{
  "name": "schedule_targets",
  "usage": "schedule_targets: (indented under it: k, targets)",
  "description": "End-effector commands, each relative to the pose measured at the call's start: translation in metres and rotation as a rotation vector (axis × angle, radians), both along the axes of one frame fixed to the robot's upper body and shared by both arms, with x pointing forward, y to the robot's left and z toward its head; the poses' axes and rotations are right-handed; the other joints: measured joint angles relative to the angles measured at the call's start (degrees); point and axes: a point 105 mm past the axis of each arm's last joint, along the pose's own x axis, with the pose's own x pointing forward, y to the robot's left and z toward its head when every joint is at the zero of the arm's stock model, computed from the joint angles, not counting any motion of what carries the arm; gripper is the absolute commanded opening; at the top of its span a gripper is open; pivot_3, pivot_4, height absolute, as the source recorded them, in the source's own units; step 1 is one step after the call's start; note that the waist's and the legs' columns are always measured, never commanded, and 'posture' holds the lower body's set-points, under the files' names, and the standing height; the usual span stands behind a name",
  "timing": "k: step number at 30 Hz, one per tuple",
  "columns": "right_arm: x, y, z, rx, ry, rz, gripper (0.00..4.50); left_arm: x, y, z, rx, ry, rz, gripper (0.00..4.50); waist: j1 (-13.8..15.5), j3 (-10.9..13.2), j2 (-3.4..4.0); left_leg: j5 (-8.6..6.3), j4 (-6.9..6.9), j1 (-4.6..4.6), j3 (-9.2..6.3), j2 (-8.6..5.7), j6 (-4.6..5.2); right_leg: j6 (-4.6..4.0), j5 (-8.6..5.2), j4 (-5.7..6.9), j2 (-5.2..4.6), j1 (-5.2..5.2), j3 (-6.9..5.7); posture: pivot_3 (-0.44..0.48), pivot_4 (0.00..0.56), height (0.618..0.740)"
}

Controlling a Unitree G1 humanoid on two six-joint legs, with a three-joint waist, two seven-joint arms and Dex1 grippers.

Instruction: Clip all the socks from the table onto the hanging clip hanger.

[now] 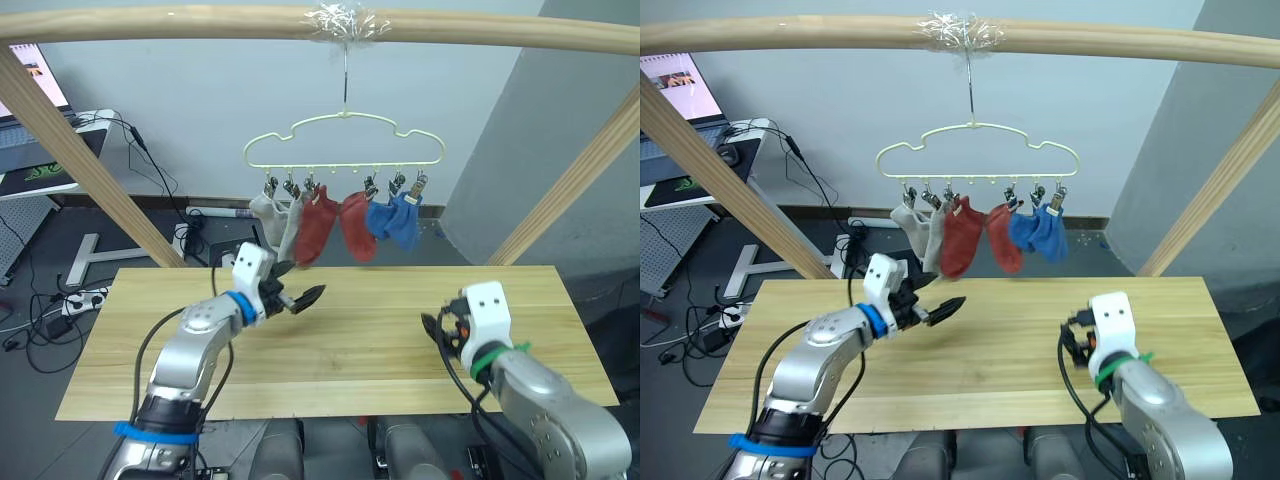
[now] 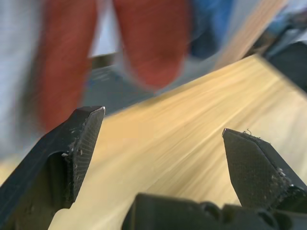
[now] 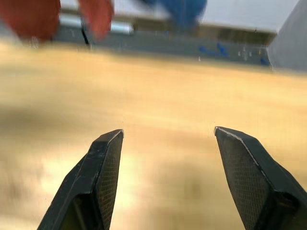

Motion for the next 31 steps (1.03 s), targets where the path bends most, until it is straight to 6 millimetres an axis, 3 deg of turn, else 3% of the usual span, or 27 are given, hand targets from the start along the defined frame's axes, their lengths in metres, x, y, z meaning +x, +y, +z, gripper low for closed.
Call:
schedule_targets:
  k: [1,11,31]
  targets:
    - [-0.010,0.002,0.023,-0.004,-0.134,0.013,3.16,-0.001,0.015,0.015,0.000,-0.077,0.062,4.48,0.1,0.0,-0.01,0.01,0.03,0.04,0.00,0.00,0.01,-0.01,0.00,0.00,0.00,0.05,0.00,0.050,0.169,0.740]
    - [-0.046,-0.003,0.015,-0.004,-0.111,0.021,3.16,0.001,0.039,0.024,-0.034,-0.104,0.160,4.48,0.3,-1.0,-0.18,0.11,0.02,0.20,0.10,0.05,0.15,-0.15,0.00,-0.03,-0.03,0.21,0.01,0.055,0.151,0.740]
    - [-0.049,-0.008,0.007,-0.001,-0.088,0.029,3.16,-0.008,0.048,0.024,-0.050,-0.049,0.186,4.48,1.3,-1.3,-0.26,0.10,-0.02,0.22,0.09,0.06,0.15,-0.55,-0.22,-0.05,-0.04,0.21,-0.02,0.096,0.162,0.740]
